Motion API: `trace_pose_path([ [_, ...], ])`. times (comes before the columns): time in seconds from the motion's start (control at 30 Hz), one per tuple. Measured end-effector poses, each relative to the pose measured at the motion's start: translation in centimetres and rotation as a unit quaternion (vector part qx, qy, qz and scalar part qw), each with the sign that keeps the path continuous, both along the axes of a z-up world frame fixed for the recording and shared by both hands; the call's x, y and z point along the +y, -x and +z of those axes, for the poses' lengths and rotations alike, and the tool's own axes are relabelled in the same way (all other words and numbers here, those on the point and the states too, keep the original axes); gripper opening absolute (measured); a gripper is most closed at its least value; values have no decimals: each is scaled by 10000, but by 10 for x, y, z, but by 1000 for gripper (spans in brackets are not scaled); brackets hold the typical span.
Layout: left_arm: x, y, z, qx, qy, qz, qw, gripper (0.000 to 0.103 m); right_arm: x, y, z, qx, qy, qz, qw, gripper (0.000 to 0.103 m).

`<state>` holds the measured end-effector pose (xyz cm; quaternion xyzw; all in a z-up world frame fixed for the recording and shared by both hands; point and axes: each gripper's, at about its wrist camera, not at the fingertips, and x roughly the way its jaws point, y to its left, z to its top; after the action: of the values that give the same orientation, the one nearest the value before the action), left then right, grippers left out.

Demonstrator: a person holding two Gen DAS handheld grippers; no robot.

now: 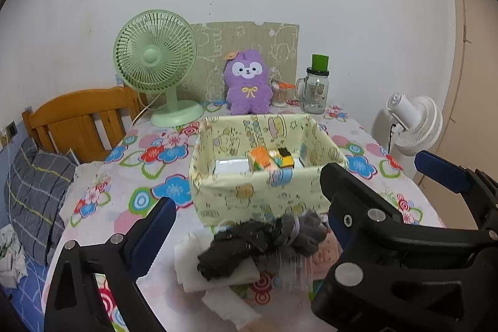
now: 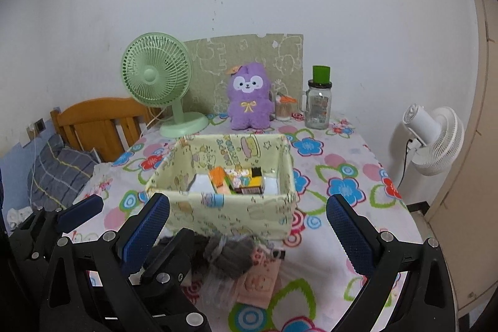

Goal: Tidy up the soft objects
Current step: 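Withdraw both tools from the box back toward the remaining items, then grasp the white-and-beige rolled sock with the left tool while the right reaches the grey gloves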

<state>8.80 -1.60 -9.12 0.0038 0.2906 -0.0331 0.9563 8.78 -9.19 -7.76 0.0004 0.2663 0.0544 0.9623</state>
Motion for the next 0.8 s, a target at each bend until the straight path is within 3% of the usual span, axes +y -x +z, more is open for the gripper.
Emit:
trace_pose_path([
  [0.53,-1,24,-50,510,36,73,9987,79,-1,25,-50,391,-40,34,9992,98],
  [0.8,3,24,-74,831,263,209,9960,75,1,27,-70,593,-43,38,9982,94],
])
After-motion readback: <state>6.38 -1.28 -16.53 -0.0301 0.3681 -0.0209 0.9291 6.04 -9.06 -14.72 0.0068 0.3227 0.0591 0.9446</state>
